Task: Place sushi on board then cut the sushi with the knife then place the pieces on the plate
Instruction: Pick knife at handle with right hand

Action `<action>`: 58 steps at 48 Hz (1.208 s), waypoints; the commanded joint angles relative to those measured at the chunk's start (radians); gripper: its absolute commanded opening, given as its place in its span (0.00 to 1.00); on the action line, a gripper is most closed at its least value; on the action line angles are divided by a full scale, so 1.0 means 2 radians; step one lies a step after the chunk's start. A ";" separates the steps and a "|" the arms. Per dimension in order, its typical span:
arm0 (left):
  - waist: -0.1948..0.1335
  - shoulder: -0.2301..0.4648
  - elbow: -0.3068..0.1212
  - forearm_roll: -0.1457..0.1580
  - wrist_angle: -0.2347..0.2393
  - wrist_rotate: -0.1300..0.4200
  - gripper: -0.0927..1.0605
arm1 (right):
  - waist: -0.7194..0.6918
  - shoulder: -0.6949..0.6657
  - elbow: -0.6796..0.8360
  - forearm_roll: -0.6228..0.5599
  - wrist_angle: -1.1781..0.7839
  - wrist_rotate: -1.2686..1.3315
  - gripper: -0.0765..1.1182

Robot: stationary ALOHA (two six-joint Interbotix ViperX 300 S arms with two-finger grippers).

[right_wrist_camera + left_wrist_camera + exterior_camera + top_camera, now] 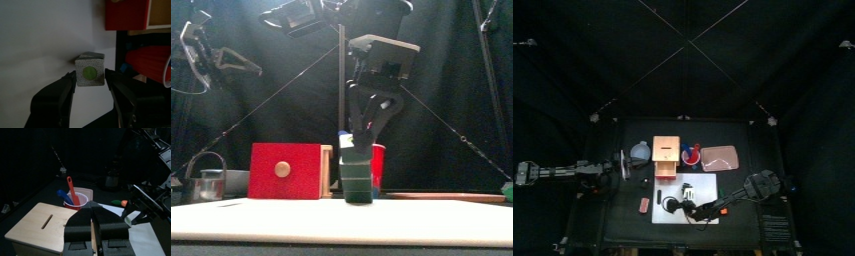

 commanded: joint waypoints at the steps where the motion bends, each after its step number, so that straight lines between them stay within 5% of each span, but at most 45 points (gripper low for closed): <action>1: -0.002 0.002 -0.008 -0.005 -0.005 0.000 0.33 | 0.003 -0.013 -0.018 0.015 0.000 0.002 0.90; 19: 0.002 0.003 -0.008 -0.008 -0.005 0.000 0.33 | 0.008 -0.032 -0.019 0.026 0.014 0.048 0.92; 32: 0.002 0.002 -0.011 -0.007 -0.015 0.003 0.33 | -0.026 -0.122 0.069 0.046 -0.025 0.116 0.91; 42: 0.011 0.002 -0.010 -0.006 -0.018 0.003 0.33 | -0.087 -0.219 0.153 0.104 -0.107 0.076 0.90; 58: 0.040 0.002 -0.012 -0.007 -0.018 0.003 0.33 | -0.268 -0.304 0.193 0.276 -0.094 -0.199 0.90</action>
